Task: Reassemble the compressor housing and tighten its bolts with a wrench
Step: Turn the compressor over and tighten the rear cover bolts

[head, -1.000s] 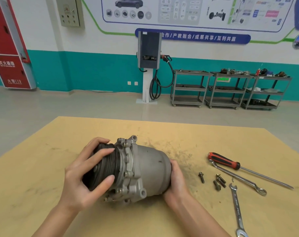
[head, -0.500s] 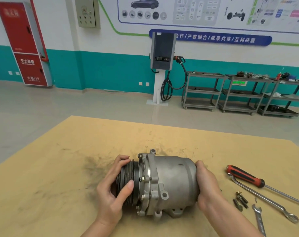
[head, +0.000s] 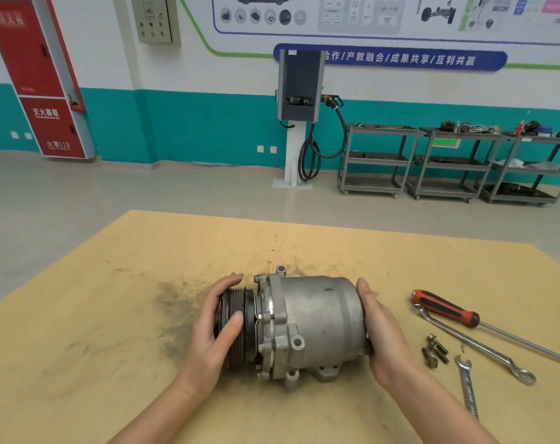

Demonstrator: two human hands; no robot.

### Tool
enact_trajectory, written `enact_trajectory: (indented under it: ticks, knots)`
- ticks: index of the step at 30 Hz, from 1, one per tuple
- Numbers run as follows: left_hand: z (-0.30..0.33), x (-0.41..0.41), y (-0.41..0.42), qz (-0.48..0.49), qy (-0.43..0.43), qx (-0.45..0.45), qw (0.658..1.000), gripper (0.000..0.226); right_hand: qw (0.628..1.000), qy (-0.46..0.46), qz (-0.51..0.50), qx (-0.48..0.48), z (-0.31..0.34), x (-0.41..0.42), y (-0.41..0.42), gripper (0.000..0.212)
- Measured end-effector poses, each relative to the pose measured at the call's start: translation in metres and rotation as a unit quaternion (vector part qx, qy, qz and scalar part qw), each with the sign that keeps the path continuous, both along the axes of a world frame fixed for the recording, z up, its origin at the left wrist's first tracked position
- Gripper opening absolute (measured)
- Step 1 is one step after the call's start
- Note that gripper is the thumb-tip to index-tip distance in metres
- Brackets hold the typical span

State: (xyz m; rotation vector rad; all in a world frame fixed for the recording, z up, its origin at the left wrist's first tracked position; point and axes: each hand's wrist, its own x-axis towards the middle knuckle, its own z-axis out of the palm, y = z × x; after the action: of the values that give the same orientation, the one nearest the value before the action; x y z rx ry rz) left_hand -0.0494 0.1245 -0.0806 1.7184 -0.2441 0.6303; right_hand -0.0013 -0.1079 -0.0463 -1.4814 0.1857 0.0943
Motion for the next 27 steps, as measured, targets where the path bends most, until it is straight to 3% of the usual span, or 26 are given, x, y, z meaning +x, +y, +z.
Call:
enact_trajectory:
  ticks: [3,6,11,16,19,27]
  knots:
    - [0.023,0.002,0.003,0.008,0.06,0.009,0.998,0.05,0.999,-0.001,-0.006,0.036,-0.005,-0.011,0.005,0.061]
    - [0.04,0.013,-0.005,0.073,0.102,0.093,0.988,0.038,0.998,-0.003,-0.023,0.065,-0.006,-0.014,0.011,0.072]
    - [0.038,0.024,-0.017,0.148,0.16,0.129,0.967,0.04,0.994,-0.004,-0.093,0.058,-0.006,-0.009,0.016,0.037]
    - [0.039,0.023,-0.017,0.174,0.165,0.119,0.964,0.037,0.99,-0.017,-0.12,0.07,0.002,-0.004,0.019,0.025]
    - [0.038,0.023,-0.016,0.182,0.162,0.102,0.965,0.037,0.989,-0.026,-0.133,0.062,0.004,-0.004,0.022,0.03]
    - [0.025,0.019,-0.016,0.145,0.168,-0.049,0.974,0.039,0.988,-0.098,-0.117,-0.037,0.027,0.003,0.02,0.039]
